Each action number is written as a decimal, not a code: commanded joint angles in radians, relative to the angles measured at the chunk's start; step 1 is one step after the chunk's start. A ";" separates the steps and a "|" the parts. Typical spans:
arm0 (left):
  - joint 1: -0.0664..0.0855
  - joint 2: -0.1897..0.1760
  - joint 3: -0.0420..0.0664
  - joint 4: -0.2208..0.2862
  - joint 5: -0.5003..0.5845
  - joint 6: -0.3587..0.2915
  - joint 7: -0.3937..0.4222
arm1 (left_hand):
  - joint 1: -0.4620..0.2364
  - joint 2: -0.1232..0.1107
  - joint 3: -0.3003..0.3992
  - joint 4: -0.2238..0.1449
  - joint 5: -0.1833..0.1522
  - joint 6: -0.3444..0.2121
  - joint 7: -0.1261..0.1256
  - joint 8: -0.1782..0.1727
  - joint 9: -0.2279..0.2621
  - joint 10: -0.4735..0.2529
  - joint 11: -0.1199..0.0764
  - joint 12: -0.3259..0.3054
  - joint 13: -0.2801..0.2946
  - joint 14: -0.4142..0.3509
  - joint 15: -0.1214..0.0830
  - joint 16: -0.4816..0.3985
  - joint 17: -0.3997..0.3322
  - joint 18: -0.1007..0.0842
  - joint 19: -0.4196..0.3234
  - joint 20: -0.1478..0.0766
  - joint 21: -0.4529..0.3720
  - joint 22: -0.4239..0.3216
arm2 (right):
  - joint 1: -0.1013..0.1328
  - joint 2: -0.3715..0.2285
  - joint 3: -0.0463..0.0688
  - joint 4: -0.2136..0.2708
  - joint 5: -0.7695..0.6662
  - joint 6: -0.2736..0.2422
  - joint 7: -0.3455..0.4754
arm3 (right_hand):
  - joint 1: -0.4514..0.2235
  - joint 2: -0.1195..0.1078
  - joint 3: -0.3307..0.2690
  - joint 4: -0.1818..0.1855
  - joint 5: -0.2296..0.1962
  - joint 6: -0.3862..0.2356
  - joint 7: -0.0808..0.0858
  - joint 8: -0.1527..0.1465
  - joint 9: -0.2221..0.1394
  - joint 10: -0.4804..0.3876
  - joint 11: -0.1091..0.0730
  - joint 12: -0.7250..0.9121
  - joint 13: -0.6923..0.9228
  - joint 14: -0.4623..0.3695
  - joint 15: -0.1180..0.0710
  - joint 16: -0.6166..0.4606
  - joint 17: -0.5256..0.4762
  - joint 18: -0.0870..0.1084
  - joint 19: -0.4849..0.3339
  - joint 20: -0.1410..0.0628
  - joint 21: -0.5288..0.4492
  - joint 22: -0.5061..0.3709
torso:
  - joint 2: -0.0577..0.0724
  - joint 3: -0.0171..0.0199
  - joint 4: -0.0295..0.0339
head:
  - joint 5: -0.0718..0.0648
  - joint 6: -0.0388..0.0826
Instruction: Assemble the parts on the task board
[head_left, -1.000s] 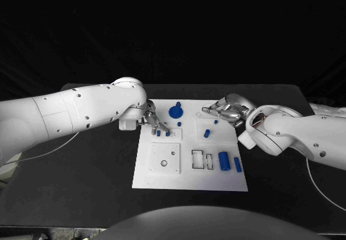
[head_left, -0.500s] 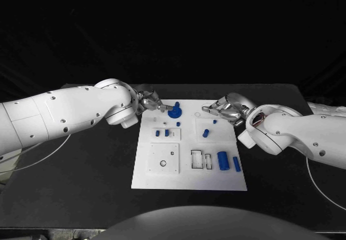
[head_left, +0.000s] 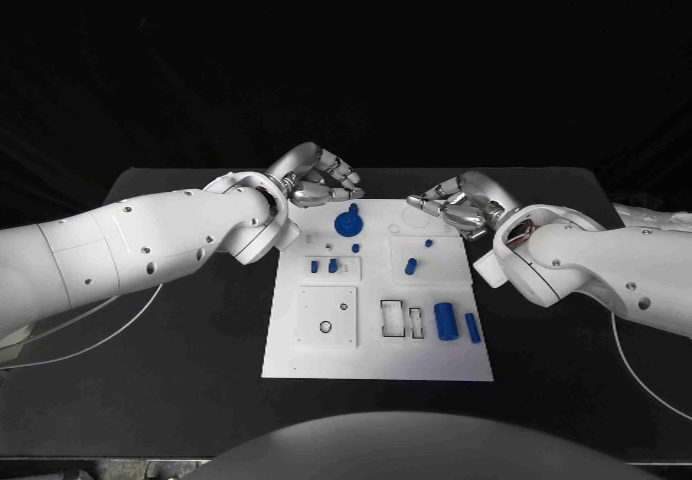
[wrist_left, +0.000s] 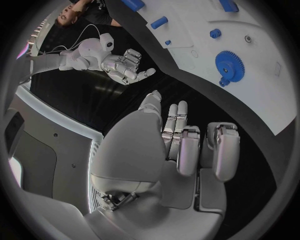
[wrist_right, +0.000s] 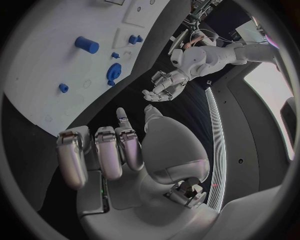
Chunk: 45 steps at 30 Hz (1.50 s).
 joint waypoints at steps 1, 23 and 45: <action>-0.017 0.014 -0.001 -0.021 -0.107 -0.003 0.095 | 0.028 0.000 0.012 -0.001 -0.038 0.016 -0.003 -0.013 -0.027 0.021 -0.002 -0.018 -0.041 0.106 0.007 0.003 0.263 -0.015 0.107 0.008 0.006 0.263 | -0.001 -0.001 0.000 -0.006 0.014 -0.052 0.075 | 0.008 0.004 -0.008 0.001 0.006 0.002 -0.002 0.002 0.002 0.105 -0.005 -0.005 0.262 0.106 -0.006 0.004 0.263 -0.014 0.103 -0.007 0.004 0.263 | -0.001 -0.0003 -0.0003 | -0.001 0.000; -0.055 0.090 -0.008 -0.112 -0.593 0.175 0.043 | 0.174 -0.016 0.119 -0.004 -0.164 0.113 -0.029 -0.041 -0.154 0.148 -0.018 -0.131 -0.248 0.106 -0.008 0.003 0.263 -0.015 0.107 -0.005 0.006 0.263 | -0.001 -0.003 0.000 -0.012 0.015 -0.009 0.051 | 0.011 0.005 -0.017 0.001 0.004 -0.002 -0.002 0.006 0.002 0.105 -0.005 -0.005 0.262 0.106 -0.007 0.004 0.263 -0.014 0.103 -0.009 0.004 0.263 | -0.001 0.0001 -0.0005 | 0.005 0.000; -0.058 0.117 -0.008 -0.128 -0.712 0.246 -0.069 | 0.211 -0.007 0.188 -0.005 -0.247 0.097 -0.034 -0.043 -0.200 0.115 -0.027 -0.178 -0.252 0.106 -0.020 0.003 0.263 -0.015 0.107 -0.007 0.006 0.263 | -0.001 0.001 0.000 -0.011 0.014 0.008 0.038 | 0.011 0.007 -0.017 0.002 0.002 -0.006 -0.002 0.005 0.002 0.105 -0.005 -0.005 0.262 0.106 -0.007 0.004 0.263 -0.014 0.103 -0.009 0.004 0.263 | 0.000 0.0000 0.0002 | 0.005 0.000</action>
